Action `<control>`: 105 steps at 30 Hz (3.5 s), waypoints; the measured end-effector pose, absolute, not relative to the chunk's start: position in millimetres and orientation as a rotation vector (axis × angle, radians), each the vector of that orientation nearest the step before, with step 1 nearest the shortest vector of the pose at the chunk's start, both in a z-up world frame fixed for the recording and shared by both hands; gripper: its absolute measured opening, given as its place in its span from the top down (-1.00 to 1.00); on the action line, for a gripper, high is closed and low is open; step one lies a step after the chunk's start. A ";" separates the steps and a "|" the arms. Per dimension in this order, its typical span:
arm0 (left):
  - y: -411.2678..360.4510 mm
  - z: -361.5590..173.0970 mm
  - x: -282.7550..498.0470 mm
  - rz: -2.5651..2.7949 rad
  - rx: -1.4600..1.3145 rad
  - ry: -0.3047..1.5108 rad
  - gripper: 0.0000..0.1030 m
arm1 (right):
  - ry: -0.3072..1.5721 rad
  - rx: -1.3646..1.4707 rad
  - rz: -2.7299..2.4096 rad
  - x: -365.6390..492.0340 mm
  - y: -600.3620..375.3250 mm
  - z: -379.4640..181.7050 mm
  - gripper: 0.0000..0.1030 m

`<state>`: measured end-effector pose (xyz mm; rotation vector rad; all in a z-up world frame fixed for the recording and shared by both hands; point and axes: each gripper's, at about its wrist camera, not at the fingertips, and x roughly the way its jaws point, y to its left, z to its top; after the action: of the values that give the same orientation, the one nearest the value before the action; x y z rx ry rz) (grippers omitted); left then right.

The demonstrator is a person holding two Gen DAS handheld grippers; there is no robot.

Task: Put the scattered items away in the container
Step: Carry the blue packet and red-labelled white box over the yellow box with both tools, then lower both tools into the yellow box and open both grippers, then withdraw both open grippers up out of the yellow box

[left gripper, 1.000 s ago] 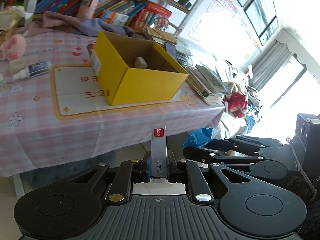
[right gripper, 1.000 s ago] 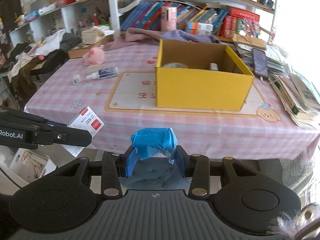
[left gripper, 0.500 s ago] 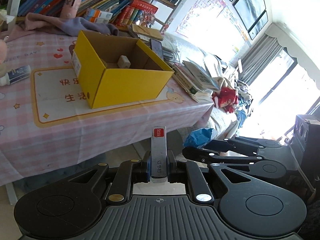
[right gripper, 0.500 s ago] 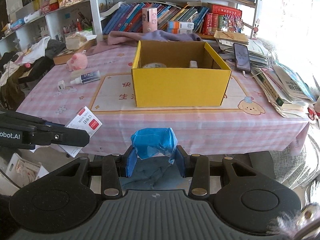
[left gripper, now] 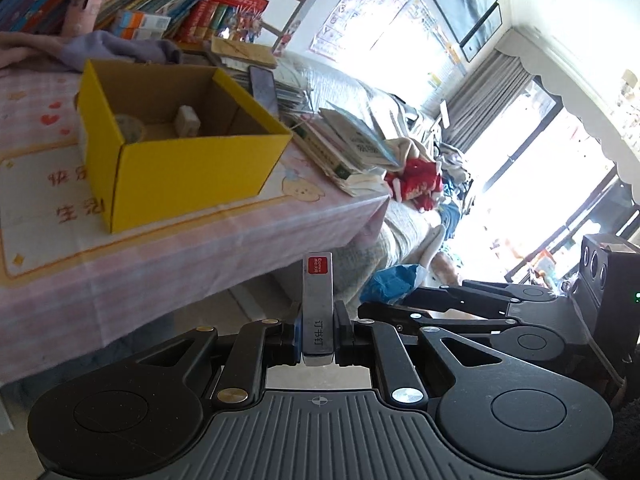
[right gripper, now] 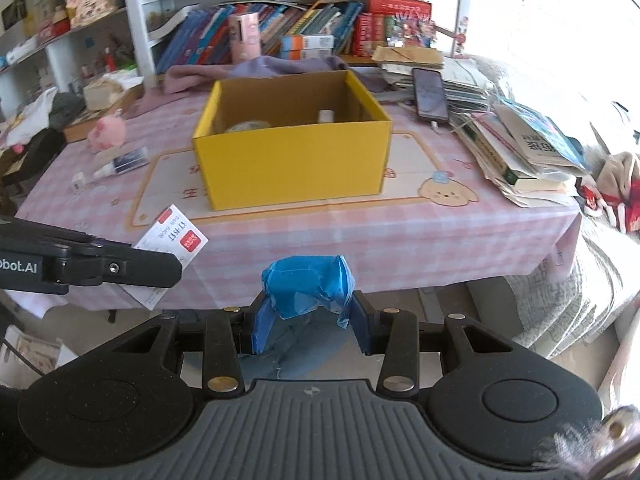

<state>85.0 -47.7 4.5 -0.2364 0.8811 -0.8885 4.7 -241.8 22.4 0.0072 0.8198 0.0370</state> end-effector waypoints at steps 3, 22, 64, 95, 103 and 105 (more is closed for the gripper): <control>-55.1 8.1 95.3 -0.879 -0.236 0.866 0.75 | 0.808 0.008 0.043 17.1 -251.8 23.3 0.26; -96.2 26.2 171.5 -0.741 -0.208 0.798 0.75 | 0.779 -0.003 0.236 132.1 -303.0 30.7 0.26; -190.6 -51.0 408.8 -0.454 0.176 1.086 0.75 | 0.908 -0.509 0.713 362.0 -244.6 -41.3 0.25; -128.8 58.0 293.8 -0.244 0.022 0.655 -0.36 | 0.634 -0.251 0.617 324.6 -279.3 13.8 -0.18; -111.8 58.4 239.0 -0.114 -0.051 0.592 -0.67 | 0.545 -0.181 0.550 297.4 -298.8 36.2 -0.19; -113.1 55.0 231.2 -0.112 -0.039 0.591 -0.68 | 0.542 -0.167 0.529 289.1 -302.3 35.2 -0.20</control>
<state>231.2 -113.1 55.0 -0.0387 0.5914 -0.1125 289.1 -302.3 35.2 -0.1672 0.5425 0.5286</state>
